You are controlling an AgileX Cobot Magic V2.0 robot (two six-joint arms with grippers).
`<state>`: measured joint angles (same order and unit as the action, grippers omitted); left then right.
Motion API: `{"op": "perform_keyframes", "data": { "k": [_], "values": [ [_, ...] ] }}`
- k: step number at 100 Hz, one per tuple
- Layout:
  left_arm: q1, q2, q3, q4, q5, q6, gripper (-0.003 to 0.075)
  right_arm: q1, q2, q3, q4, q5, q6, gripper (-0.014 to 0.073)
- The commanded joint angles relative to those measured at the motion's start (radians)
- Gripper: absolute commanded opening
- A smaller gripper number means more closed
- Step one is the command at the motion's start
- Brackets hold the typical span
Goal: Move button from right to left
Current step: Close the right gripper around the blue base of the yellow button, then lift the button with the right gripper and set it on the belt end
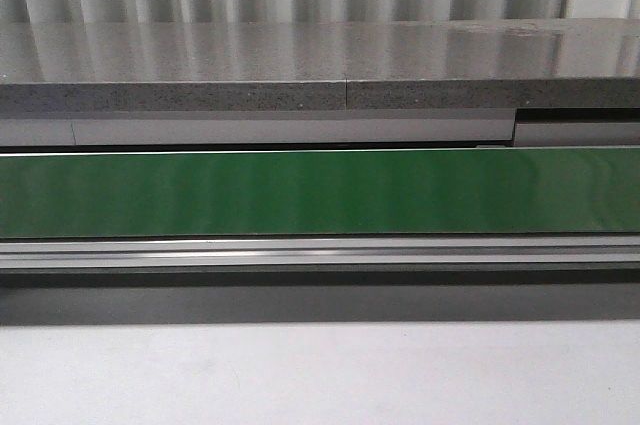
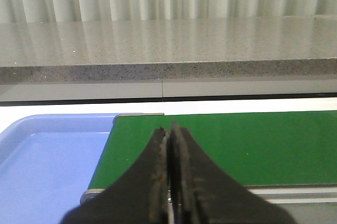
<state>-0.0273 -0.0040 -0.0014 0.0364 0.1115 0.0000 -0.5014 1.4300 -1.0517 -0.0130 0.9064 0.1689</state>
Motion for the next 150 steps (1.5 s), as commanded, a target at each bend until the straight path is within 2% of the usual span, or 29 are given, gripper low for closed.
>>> {"op": "perform_keyframes", "data": {
  "k": [1,39,95,102,114,121,150],
  "values": [
    [0.0,-0.037,0.025,-0.008,-0.078,0.0,-0.002,-0.025,0.026,-0.051,0.002,-0.015,-0.003,0.0611],
    [0.0,-0.037,0.025,-0.008,-0.078,0.0,-0.002,-0.053,0.213,-0.158,-0.016,-0.038,-0.007,0.0574],
    [0.0,-0.037,0.025,-0.008,-0.078,0.0,-0.002,-0.053,0.42,-0.227,0.006,-0.067,-0.152,0.0572],
    [0.0,-0.037,0.025,-0.008,-0.078,0.0,-0.002,-0.053,0.439,-0.227,0.006,-0.075,-0.169,0.0533],
    [0.0,-0.037,0.025,-0.008,-0.078,0.0,-0.002,-0.053,0.448,-0.227,0.006,-0.102,-0.181,0.0365],
    [0.0,-0.037,0.025,-0.008,-0.078,0.0,-0.002,-0.053,0.443,-0.227,0.006,-0.12,-0.181,0.0307],
    [0.0,-0.037,0.025,-0.008,-0.078,0.0,-0.002,-0.052,0.425,-0.227,0.013,-0.129,-0.181,0.0298]
  ]
}}
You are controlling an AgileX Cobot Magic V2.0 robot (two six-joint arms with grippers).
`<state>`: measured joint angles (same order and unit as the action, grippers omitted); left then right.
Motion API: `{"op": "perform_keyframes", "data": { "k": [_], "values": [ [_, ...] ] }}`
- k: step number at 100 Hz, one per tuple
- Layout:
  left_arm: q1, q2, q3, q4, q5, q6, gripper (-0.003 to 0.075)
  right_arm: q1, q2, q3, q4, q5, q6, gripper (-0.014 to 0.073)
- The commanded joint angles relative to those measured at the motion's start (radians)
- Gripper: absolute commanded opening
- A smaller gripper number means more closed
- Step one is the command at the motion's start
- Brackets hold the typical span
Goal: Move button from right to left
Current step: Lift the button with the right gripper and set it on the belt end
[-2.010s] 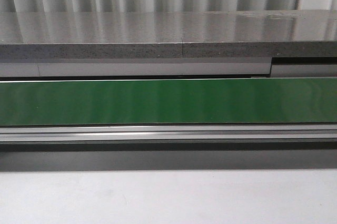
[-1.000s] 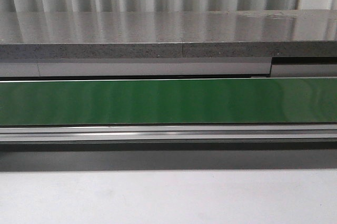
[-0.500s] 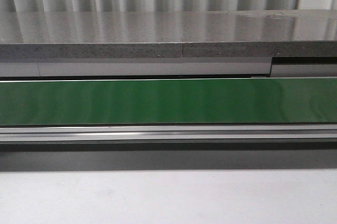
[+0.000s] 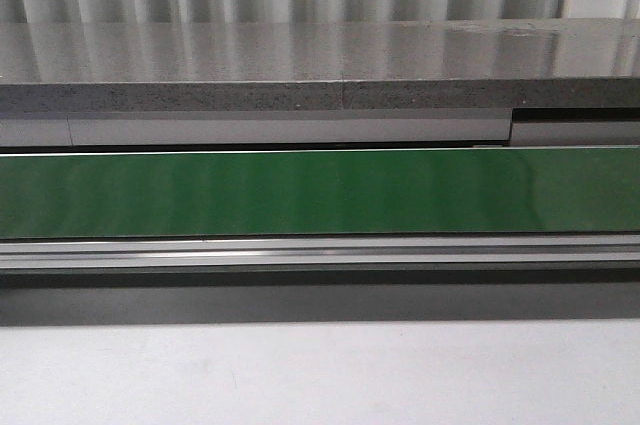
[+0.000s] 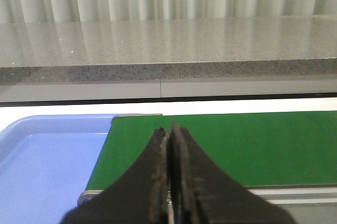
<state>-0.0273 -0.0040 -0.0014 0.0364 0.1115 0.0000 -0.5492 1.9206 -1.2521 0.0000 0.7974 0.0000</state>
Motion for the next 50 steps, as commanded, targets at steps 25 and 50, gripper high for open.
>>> {"op": "perform_keyframes", "data": {
  "k": [25,50],
  "values": [
    [0.0,-0.037,0.025,-0.008,-0.078,0.0,-0.002,0.0,-0.19,-0.026,0.086,0.02,-0.012,0.0298],
    [0.0,-0.037,0.025,-0.008,-0.078,0.0,-0.002,0.092,-0.347,-0.023,0.154,0.11,-0.012,0.0298]
  ]
}}
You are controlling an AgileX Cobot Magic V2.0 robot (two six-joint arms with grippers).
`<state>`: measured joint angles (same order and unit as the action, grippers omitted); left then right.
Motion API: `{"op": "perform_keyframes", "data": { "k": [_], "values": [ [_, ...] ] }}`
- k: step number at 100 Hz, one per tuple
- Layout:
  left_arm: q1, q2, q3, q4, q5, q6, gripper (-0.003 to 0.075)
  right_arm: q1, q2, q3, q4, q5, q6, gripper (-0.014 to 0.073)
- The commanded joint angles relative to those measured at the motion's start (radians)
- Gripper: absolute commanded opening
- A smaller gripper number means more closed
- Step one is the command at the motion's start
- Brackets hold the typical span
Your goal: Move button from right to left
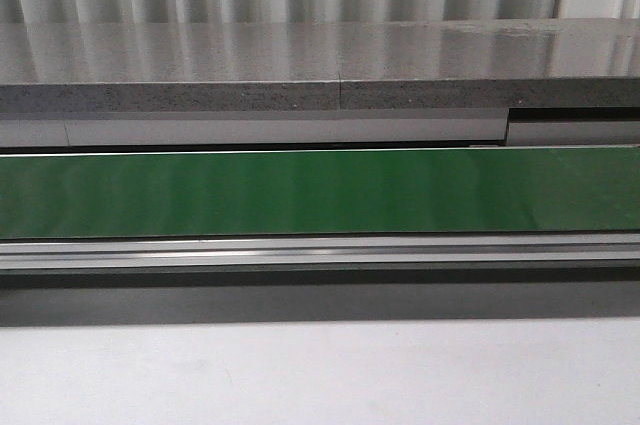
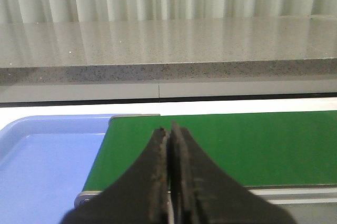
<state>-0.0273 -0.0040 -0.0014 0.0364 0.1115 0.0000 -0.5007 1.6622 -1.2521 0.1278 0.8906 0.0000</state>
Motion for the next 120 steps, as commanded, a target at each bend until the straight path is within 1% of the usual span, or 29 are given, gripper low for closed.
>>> {"op": "perform_keyframes", "data": {
  "k": [1,12,25,35,48,52,58,63,68,73,79,88,92,94,95,100,105,107,112,114,117,119,120],
  "values": [
    [0.0,-0.037,0.025,-0.008,-0.078,0.0,-0.002,0.048,-0.094,-0.023,0.026,0.022,-0.012,0.0298],
    [0.0,-0.037,0.025,-0.008,-0.078,0.0,-0.002,0.132,-0.126,-0.003,0.031,0.042,-0.012,0.0298],
    [0.0,-0.037,0.025,-0.008,-0.078,0.0,-0.002,0.217,-0.128,0.074,0.039,0.014,0.016,0.0298],
    [0.0,-0.037,0.025,-0.008,-0.078,0.0,-0.002,0.252,-0.128,0.142,0.043,-0.052,0.054,0.0298],
    [0.0,-0.037,0.025,-0.008,-0.078,0.0,-0.002,0.257,-0.126,0.173,0.055,-0.097,0.079,0.0311],
    [0.0,-0.037,0.025,-0.008,-0.078,0.0,-0.002,0.257,-0.126,0.173,0.056,-0.102,0.079,0.0338],
    [0.0,-0.037,0.025,-0.008,-0.078,0.0,-0.002,0.257,-0.126,0.173,0.057,-0.103,0.079,0.0438],
    [0.0,-0.037,0.025,-0.008,-0.078,0.0,-0.002,0.257,-0.126,0.173,0.057,-0.103,0.079,0.0552],
    [0.0,-0.037,0.025,-0.008,-0.078,0.0,-0.002,0.257,-0.126,0.173,0.057,-0.103,0.079,0.0629],
    [0.0,-0.037,0.025,-0.008,-0.078,0.0,-0.002,0.257,-0.126,0.173,0.057,-0.106,0.075,0.0661],
    [0.0,-0.037,0.025,-0.008,-0.078,0.0,-0.002,0.257,-0.131,0.173,0.057,-0.108,0.051,0.065],
    [0.0,-0.037,0.025,-0.008,-0.078,0.0,-0.002,0.263,-0.157,0.173,0.057,-0.098,-0.014,0.0598],
    [0.0,-0.037,0.025,-0.008,-0.078,0.0,-0.002,0.27,-0.177,0.175,0.058,-0.089,-0.049,0.0549],
    [0.0,-0.037,0.025,-0.008,-0.078,0.0,-0.002,0.279,-0.189,0.176,0.059,-0.087,-0.073,0.0503],
    [0.0,-0.037,0.025,-0.008,-0.078,0.0,-0.002,0.282,-0.194,0.176,0.06,-0.087,-0.079,0.0503],
    [0.0,-0.037,0.025,-0.008,-0.078,0.0,-0.002,0.305,-0.226,0.177,0.069,-0.088,-0.116,0.0398],
    [0.0,-0.037,0.025,-0.008,-0.078,0.0,-0.002,0.334,-0.259,0.177,0.074,-0.088,-0.147,0.0253],
    [0.0,-0.037,0.025,-0.008,-0.078,0.0,-0.002,0.349,-0.274,0.177,0.074,-0.088,-0.153,0.0215],
    [0.0,-0.037,0.025,-0.008,-0.078,0.0,-0.002,0.382,-0.306,0.177,0.074,-0.087,-0.157,0.0068],
    [0.0,-0.037,0.025,-0.008,-0.078,0.0,-0.002,0.396,-0.319,0.177,0.074,-0.087,-0.158,0.0034],
    [0.0,-0.037,0.025,-0.008,-0.078,0.0,-0.002,0.415,-0.336,0.177,0.074,-0.087,-0.158,-0.0046],
    [0.0,-0.037,0.025,-0.008,-0.078,0.0,-0.002,0.428,-0.348,0.177,0.074,-0.087,-0.158,-0.0074],
    [0.0,-0.037,0.025,-0.008,-0.078,0.0,-0.002,0.433,-0.356,0.177,0.074,-0.086,-0.158,-0.0069]
  ]
}}
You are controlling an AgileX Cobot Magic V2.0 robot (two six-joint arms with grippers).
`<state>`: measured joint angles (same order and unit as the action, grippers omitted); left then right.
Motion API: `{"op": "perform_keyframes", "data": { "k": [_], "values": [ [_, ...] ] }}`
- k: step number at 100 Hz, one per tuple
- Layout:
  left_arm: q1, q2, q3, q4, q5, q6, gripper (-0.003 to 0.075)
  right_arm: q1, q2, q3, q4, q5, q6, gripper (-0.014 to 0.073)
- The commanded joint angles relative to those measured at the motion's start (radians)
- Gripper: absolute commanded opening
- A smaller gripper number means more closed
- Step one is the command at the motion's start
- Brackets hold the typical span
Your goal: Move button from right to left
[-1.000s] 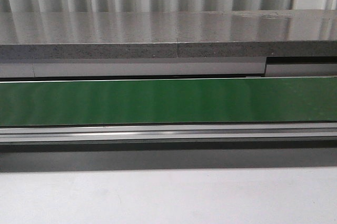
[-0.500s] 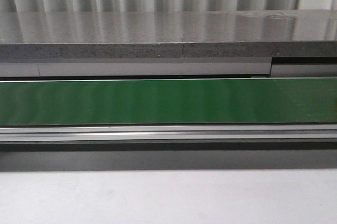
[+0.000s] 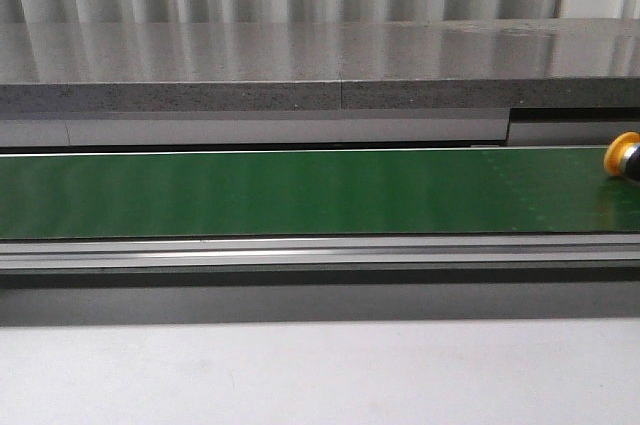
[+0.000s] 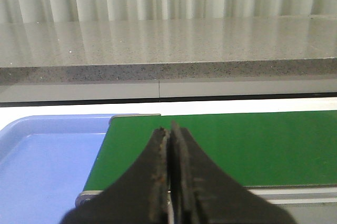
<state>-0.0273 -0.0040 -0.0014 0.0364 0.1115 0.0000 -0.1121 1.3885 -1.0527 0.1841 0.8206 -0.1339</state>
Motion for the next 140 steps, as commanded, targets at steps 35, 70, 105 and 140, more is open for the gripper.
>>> {"op": "perform_keyframes", "data": {
  "k": [35,70,105,140],
  "values": [
    [0.0,-0.037,0.025,-0.008,-0.078,0.0,-0.002,0.195,-0.274,0.094,0.017,-0.093,-0.089,-0.0067],
    [0.0,-0.037,0.025,-0.008,-0.078,0.0,-0.002,0.262,-0.62,0.38,0.017,-0.294,-0.089,-0.0067],
    [0.0,-0.037,0.025,-0.008,-0.078,0.0,-0.002,0.262,-1.037,0.569,0.017,-0.383,-0.089,-0.0067],
    [0.0,-0.037,0.025,-0.008,-0.111,0.0,-0.002,0.262,-1.17,0.603,0.018,-0.382,-0.089,-0.0067]
  ]
}}
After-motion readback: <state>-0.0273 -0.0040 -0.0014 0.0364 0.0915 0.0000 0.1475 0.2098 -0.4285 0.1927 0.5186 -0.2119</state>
